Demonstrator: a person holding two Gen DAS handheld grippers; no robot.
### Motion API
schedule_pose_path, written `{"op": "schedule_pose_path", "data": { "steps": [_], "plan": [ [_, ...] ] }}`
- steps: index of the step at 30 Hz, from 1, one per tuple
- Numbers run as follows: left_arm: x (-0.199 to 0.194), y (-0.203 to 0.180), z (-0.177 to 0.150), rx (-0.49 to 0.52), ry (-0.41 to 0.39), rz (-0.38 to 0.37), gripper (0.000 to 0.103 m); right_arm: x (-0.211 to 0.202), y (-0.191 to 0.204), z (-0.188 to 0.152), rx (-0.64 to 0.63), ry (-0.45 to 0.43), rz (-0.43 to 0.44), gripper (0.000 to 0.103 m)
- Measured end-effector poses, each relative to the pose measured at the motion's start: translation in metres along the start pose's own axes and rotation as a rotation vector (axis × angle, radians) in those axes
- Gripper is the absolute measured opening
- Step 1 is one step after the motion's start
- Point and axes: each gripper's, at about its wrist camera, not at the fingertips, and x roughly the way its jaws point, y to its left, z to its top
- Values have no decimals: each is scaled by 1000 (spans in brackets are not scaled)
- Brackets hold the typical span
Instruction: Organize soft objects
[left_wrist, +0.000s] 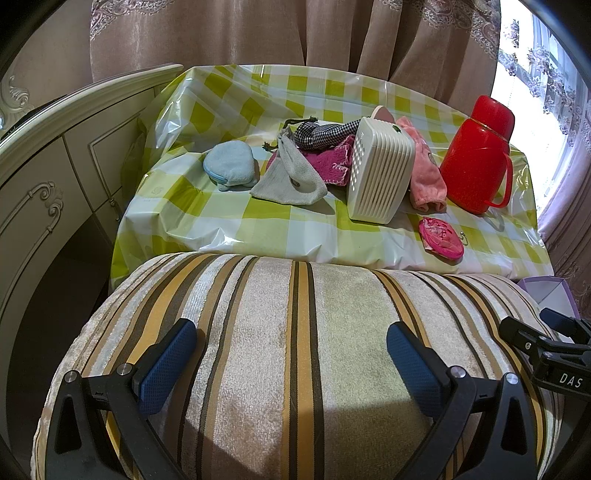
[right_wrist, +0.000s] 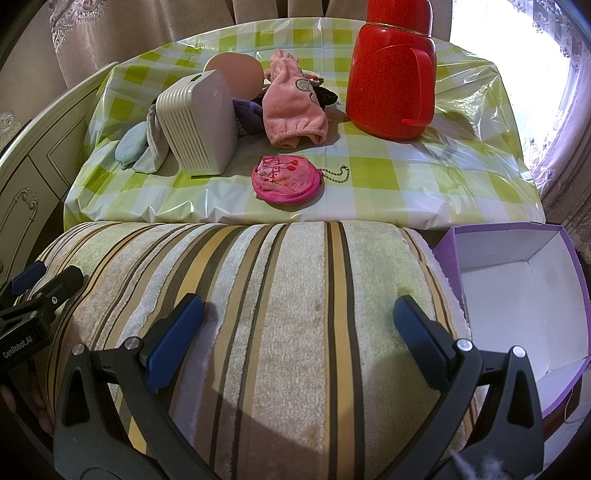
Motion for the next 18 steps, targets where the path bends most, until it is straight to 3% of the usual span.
{"op": "schedule_pose_path", "data": {
  "steps": [10, 18],
  "plan": [
    [0, 0, 0, -2, -1, -2, 103, 0, 0, -1, 1, -7, 0, 103],
    [-1, 11, 8, -57, -15, -46, 103, 2, 1, 0, -17, 10, -10, 103]
  ]
}}
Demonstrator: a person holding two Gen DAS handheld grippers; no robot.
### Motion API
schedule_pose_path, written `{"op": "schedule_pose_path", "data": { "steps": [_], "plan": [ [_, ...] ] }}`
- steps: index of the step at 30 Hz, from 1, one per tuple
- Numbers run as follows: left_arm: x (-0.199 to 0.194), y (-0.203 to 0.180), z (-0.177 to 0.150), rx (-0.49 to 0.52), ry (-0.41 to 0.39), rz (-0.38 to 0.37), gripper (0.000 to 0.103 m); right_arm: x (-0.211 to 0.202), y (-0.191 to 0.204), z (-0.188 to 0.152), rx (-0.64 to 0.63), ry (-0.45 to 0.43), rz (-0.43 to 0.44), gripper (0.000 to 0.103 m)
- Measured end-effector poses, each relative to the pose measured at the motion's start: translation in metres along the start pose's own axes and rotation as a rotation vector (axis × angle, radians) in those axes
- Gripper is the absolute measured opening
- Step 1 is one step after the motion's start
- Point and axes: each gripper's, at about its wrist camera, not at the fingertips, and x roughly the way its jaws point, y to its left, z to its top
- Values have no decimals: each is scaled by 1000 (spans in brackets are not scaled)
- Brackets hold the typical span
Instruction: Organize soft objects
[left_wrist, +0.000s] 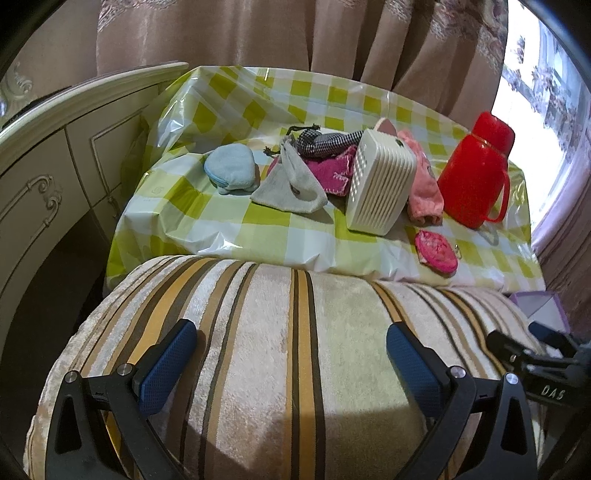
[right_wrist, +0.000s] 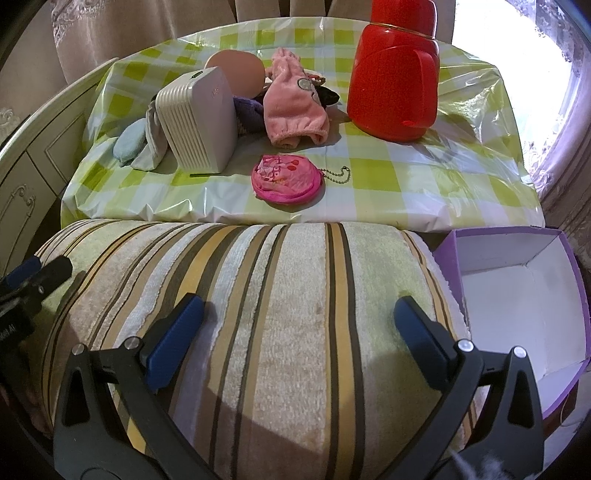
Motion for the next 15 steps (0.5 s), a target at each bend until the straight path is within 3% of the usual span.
{"op": "schedule_pose_path", "data": {
  "steps": [8, 15],
  "plan": [
    [21, 13, 32, -80, 35, -63, 102, 19, -2, 25, -19, 96, 43, 103],
    [58, 23, 83, -151, 70, -99, 100, 50, -9, 55, 41, 138, 92, 103]
  ]
}}
